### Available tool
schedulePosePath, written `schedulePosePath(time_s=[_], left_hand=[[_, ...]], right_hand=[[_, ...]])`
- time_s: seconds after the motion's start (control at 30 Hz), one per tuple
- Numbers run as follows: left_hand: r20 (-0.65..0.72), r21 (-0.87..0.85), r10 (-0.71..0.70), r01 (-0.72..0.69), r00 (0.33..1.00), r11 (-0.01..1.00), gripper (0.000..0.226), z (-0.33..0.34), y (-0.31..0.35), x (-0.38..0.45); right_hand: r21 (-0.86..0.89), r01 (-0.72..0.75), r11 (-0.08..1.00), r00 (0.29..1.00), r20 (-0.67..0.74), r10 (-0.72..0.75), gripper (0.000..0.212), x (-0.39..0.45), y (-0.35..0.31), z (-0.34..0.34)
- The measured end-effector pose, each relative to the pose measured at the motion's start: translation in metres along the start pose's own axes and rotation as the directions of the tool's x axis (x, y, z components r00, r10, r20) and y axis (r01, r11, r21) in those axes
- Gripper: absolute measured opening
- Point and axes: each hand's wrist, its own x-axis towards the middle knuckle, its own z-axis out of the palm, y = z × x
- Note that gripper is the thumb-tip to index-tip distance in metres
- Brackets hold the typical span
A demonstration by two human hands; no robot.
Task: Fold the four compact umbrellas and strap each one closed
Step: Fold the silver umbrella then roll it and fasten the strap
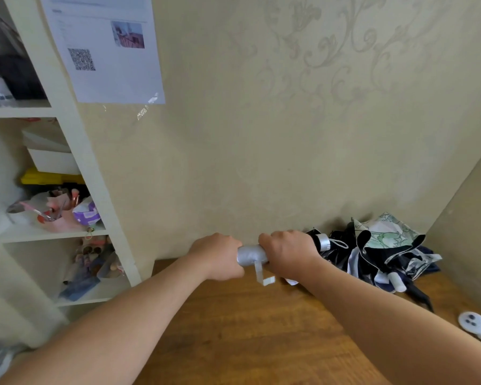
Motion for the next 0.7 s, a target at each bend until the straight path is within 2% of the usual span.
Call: schedulePosePath(time_s=[0.07,0.1,0.37,0.47,0.53,0.7], left_hand=[[0.016,0.015,0.016,-0.016,1.0,1.0,0.018,0.004,0.0,-0.001],[0.011,0.037,0.024,-0.025,1.0,0.999,0.018,0.006,0.0,-0.001],[-0.088,0.17,0.078,-0.063,0.993,0.983,0.023,0.001,-0.007,0.004],[-0.19,0.256,0.176,-0.125,0.966,0.959,0.033,0.006,0.001,0.009],[-0.211,0.297,0.222,-0.154,0.952,0.942,0.042,0.01,0.011,0.013],[-0.238,0.32,0.196,-0.114,0.951,0.941,0.023,0.016,0.008,0.017]], right_hand=[[0.007,-0.048,0.999,0.993,0.11,0.047,0.017,-0.006,-0.002,0.0],[0.005,-0.052,0.999,0.988,0.148,0.051,0.016,-0.008,-0.003,-0.002],[0.11,-0.166,0.98,0.939,0.321,0.123,0.009,-0.004,-0.005,-0.009],[0.154,-0.226,0.962,0.908,0.391,0.151,0.014,-0.005,-0.006,-0.005],[0.155,-0.229,0.961,0.893,0.426,0.144,0.015,-0.004,-0.006,-0.008],[0.198,-0.197,0.96,0.887,0.454,0.089,0.018,0.003,0.0,-0.018]])
